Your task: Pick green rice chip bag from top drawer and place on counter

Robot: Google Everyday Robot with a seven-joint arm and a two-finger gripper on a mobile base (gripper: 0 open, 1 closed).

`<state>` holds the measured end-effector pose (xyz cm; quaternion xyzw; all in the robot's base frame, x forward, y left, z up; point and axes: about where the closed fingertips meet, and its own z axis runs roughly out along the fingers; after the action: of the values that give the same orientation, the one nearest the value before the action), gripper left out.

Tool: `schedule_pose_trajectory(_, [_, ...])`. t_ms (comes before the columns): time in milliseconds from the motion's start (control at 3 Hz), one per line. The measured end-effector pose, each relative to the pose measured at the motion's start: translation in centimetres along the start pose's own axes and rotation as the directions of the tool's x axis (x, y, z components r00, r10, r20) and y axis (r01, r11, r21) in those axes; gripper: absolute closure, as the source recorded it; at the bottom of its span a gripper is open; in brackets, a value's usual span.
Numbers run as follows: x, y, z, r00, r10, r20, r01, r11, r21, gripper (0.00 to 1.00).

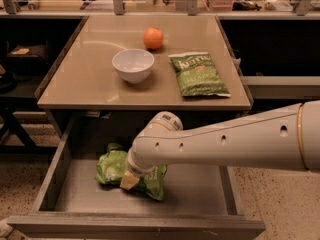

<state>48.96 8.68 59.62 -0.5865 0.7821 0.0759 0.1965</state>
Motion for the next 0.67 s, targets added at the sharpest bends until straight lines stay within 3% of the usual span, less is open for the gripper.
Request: schedule_pose_trajectory(667, [0.00, 0.00, 0.00, 1.000, 0.000, 0.000, 0.000, 1.0000, 0.000, 0.87])
